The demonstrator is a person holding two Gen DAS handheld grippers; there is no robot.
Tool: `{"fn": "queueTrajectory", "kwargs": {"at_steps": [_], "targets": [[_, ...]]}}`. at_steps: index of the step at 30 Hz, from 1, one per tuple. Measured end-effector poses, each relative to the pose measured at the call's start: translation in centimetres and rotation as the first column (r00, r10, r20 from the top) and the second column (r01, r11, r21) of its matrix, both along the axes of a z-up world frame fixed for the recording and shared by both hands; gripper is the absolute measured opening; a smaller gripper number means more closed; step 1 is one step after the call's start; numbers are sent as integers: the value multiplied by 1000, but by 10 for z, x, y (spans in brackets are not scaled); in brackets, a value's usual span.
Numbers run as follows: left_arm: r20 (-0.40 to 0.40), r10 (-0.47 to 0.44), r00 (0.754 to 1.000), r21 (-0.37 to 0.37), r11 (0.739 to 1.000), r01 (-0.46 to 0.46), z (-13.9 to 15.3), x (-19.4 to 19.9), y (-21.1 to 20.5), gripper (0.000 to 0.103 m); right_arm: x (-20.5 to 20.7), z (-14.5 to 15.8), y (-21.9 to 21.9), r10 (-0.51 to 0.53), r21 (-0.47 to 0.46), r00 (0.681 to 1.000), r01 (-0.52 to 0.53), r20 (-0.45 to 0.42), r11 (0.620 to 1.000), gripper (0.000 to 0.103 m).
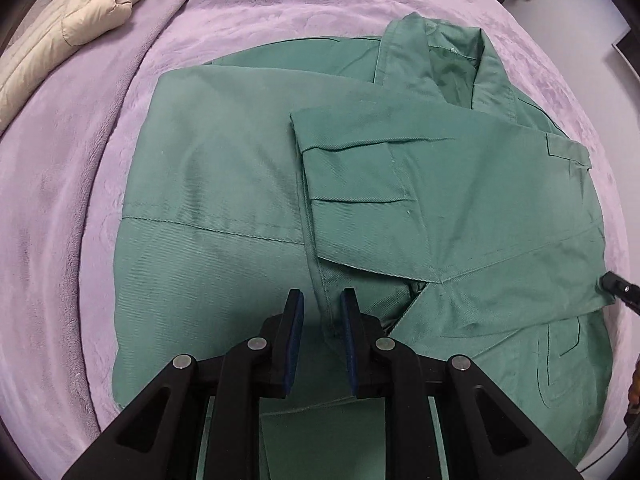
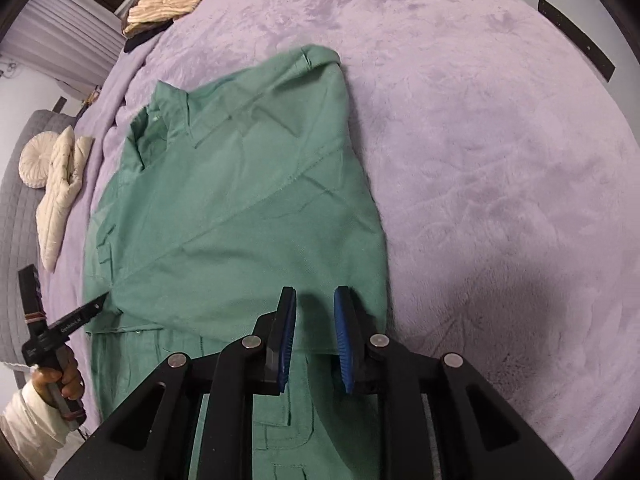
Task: Fold small clothes
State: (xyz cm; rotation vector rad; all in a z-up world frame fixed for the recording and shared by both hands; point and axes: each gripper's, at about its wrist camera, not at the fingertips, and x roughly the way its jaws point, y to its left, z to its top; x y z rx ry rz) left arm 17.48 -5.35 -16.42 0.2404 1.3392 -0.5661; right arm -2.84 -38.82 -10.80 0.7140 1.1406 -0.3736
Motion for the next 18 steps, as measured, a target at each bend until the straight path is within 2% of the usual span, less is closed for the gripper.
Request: {"fn": "queueTrajectory", "kwargs": {"at_steps": [5,10,13,15,18], "targets": [[29,-3,1000,20,1000,3,-1,-4,-7,21,46,10,-32,-9,-62,999,11,40,998,22],[26,9,1000,9,1000,-9,-5,-2,-8,21,90,-19,-65,-68,-40,998,68,18,997,22],[23,19,1000,4,1000,-19,-5,-2,-8,21,92,-28,-76,-110,-62,994,108,-21,992,22],[20,19,1000,3,1000,-19,-4,-3,0,21,82,-20,-80,-156,-48,988,156,-6,987,22],[9,18,1000,8,1000,-18,-1,-3,6,21,67,-6,-74,-155,-43,988,155,-11,987,22]]}}
